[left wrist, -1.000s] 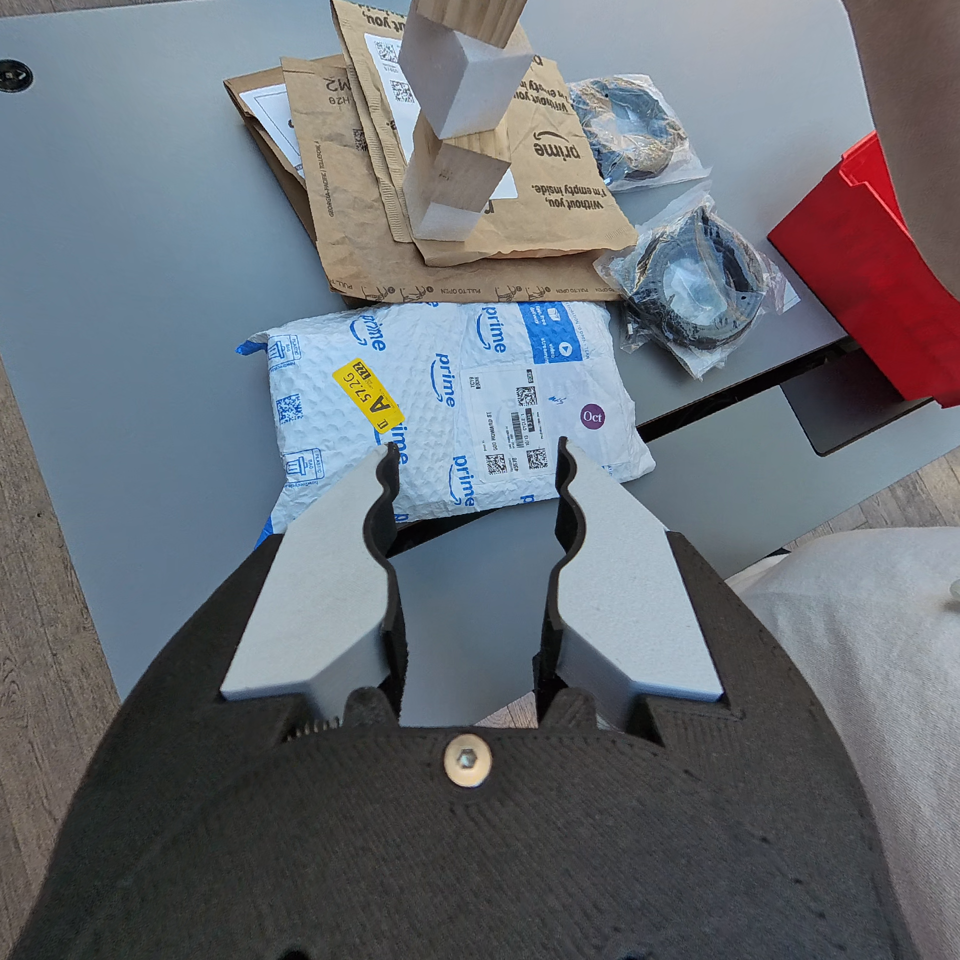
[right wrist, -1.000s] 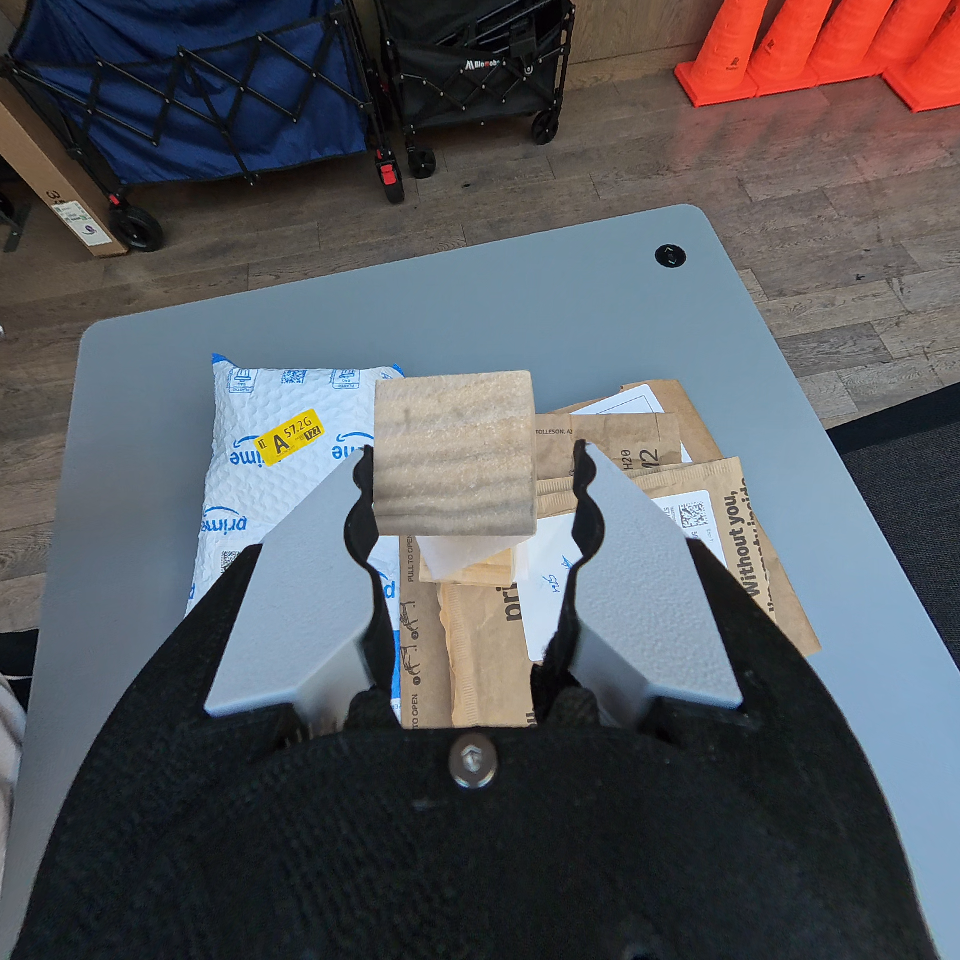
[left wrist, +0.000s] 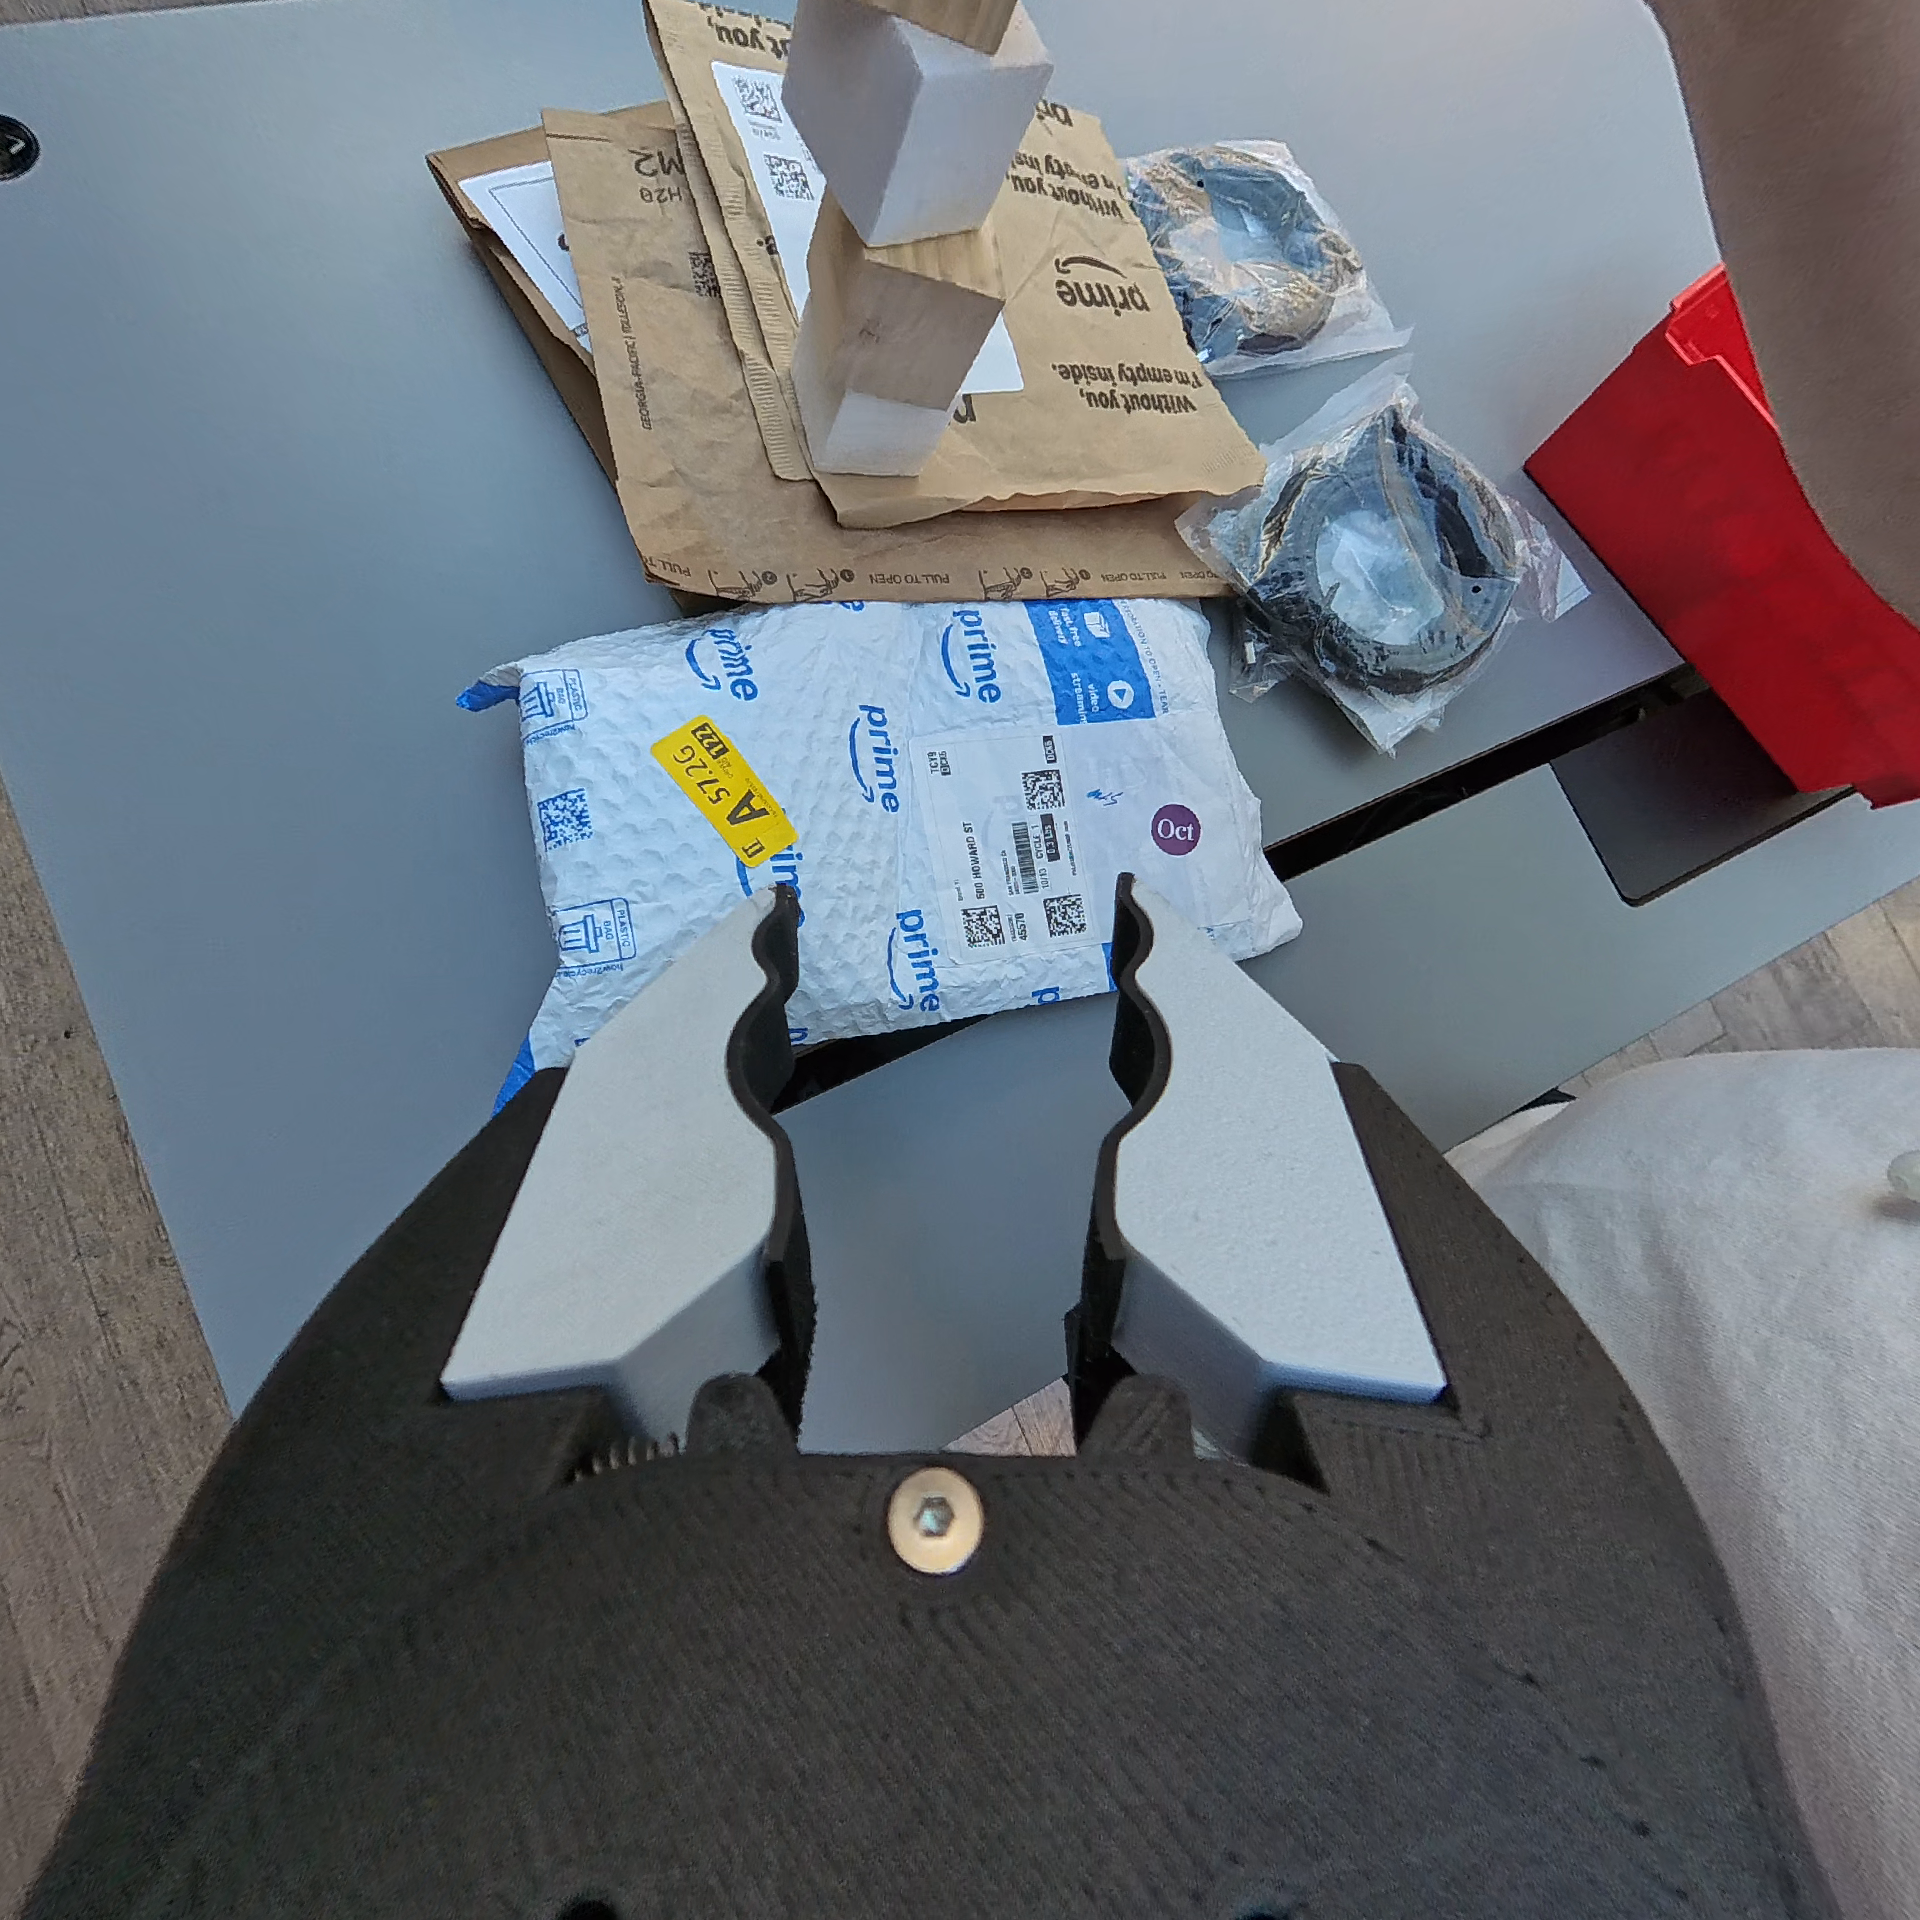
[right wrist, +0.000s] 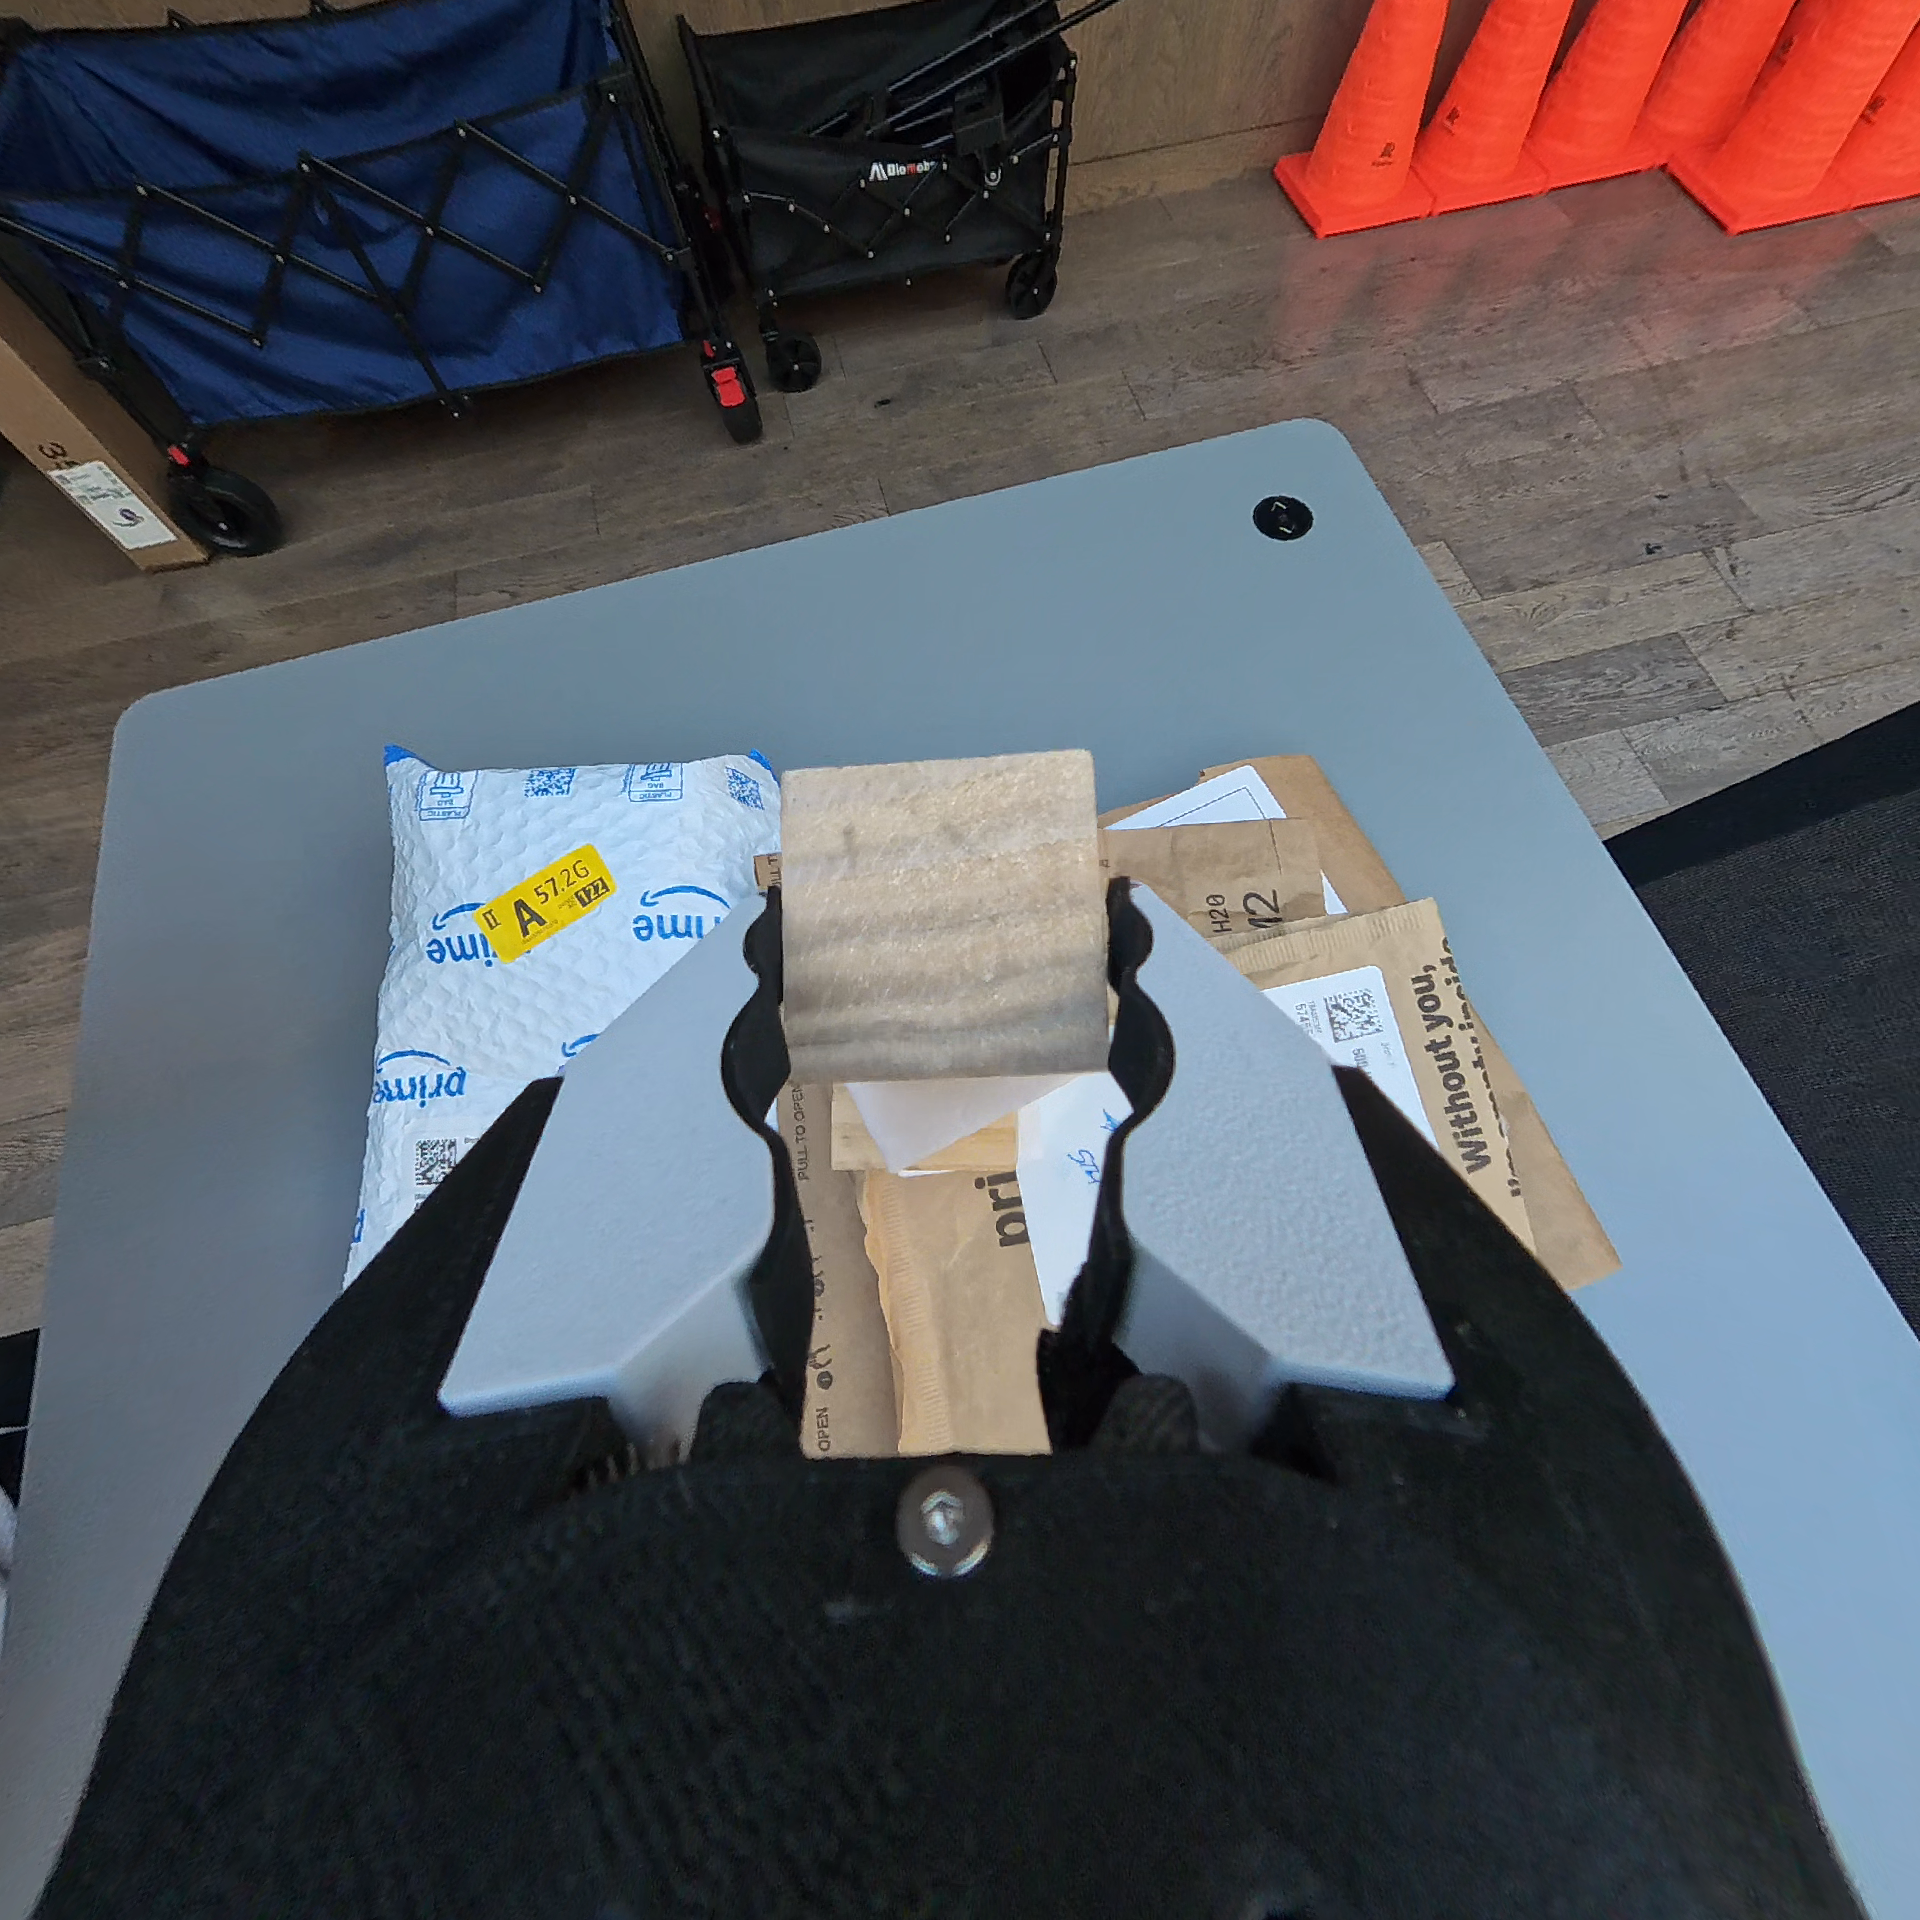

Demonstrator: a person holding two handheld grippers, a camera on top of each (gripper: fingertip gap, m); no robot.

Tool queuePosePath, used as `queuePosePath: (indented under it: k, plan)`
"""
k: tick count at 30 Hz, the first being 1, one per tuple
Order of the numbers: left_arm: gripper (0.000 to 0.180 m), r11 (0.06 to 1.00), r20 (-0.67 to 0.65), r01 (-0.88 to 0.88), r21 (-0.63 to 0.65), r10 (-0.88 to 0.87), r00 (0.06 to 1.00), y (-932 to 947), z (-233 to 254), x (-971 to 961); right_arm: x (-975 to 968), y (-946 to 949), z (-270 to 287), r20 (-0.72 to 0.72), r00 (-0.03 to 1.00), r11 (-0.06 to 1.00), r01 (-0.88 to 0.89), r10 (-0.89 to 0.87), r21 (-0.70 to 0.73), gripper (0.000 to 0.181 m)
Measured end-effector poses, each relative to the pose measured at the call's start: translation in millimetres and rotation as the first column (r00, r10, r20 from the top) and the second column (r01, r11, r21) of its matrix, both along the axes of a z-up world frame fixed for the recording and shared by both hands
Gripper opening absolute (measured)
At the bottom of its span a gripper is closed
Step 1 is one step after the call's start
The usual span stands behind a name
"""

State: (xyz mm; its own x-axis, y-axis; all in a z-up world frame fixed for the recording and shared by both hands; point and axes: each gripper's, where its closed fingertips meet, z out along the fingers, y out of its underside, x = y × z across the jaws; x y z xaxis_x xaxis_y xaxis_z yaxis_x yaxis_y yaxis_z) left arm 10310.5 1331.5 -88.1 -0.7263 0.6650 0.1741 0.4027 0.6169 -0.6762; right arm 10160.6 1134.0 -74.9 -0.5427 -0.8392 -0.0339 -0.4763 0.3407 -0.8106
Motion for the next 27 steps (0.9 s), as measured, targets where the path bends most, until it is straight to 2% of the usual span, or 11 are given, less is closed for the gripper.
queuePosePath:
  k: [27]
  plan:
    - [0.06, 1.0, 0.007, 0.011, 0.006, -0.011, 1.0, 2.4, 0.2, -1.8, -13.2, 15.4, -4.3, 0.045, 0.999, 1.0, 0.02, -0.02, -0.001, 0.078]
